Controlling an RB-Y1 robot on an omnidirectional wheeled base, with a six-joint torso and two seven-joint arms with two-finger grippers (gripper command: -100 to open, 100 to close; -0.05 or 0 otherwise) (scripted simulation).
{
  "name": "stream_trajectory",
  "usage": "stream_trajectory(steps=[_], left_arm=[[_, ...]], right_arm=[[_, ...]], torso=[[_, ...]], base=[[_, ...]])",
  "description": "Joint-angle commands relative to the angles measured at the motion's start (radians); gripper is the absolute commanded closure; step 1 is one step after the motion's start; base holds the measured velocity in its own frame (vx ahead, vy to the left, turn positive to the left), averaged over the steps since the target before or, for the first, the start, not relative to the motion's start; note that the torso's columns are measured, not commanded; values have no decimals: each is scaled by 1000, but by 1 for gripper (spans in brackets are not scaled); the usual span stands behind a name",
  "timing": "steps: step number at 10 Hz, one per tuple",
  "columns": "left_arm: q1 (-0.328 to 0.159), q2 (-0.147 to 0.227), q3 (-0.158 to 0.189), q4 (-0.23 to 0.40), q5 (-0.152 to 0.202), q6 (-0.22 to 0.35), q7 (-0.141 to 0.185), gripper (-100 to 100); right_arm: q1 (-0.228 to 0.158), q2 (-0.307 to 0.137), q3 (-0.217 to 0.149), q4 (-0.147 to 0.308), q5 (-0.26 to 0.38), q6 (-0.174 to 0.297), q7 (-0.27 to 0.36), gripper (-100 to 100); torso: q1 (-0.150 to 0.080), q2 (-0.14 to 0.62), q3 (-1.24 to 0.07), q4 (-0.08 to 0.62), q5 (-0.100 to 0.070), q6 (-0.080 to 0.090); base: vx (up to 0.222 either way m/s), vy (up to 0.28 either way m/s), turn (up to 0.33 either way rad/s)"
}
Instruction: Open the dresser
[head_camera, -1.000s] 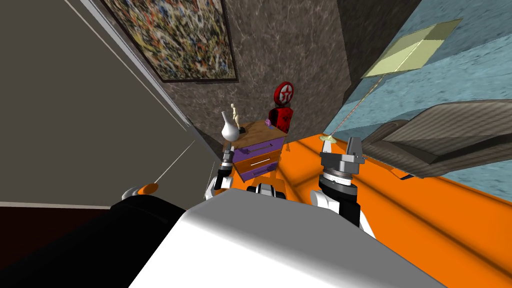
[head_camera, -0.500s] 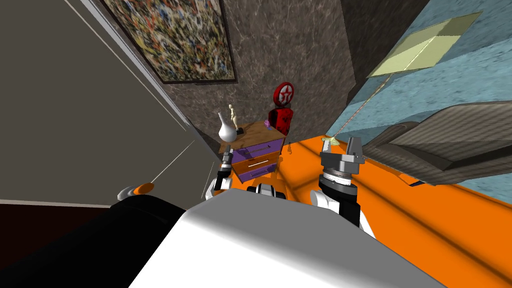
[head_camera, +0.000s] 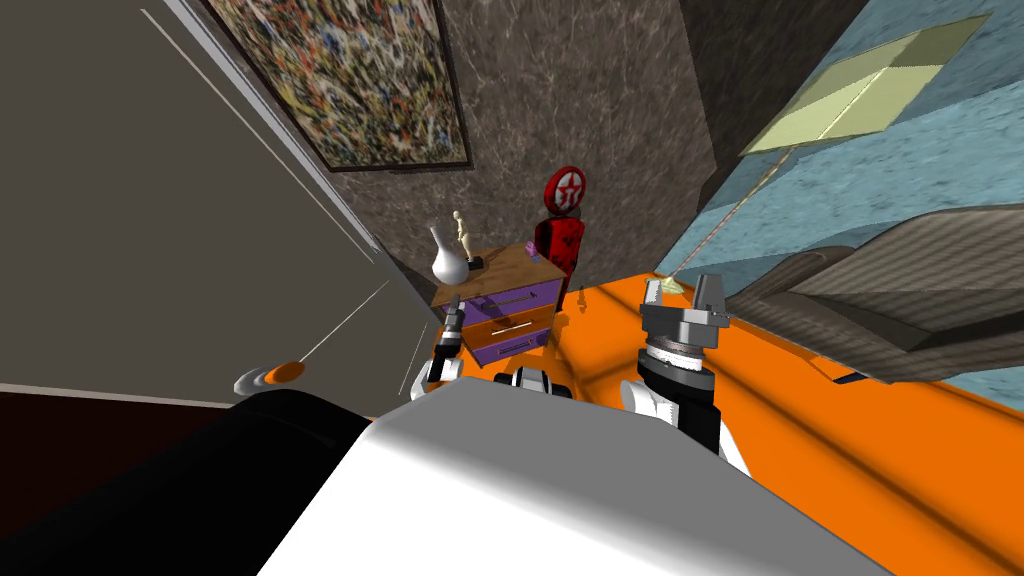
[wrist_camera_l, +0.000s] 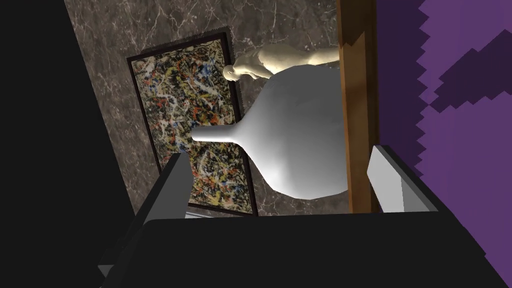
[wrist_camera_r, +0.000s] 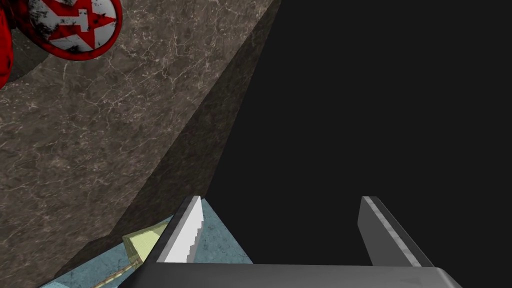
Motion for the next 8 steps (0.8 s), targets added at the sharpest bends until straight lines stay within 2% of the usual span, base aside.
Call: stream_trajectory(steps=[1, 5, 8], left_arm=[[-7, 4, 11, 60, 10, -9, 3, -100], [-17, -5, 35, 161, 28, -37, 8, -100], [-24, -33, 53, 237, 42, -58, 13, -100]], right_arm=[[0, 0, 0, 0, 0, 0, 0, 0], [0, 0, 0, 0, 0, 0, 0, 0], [0, 0, 0, 0, 0, 0, 0, 0]], torso=[[0, -2, -1, -1, 1, 0], [-4, 7, 4, 3, -3, -3], [-5, 8, 5, 4, -3, -3]], base=[[57, -102, 75], [74, -124, 58], [66, -131, 68]])
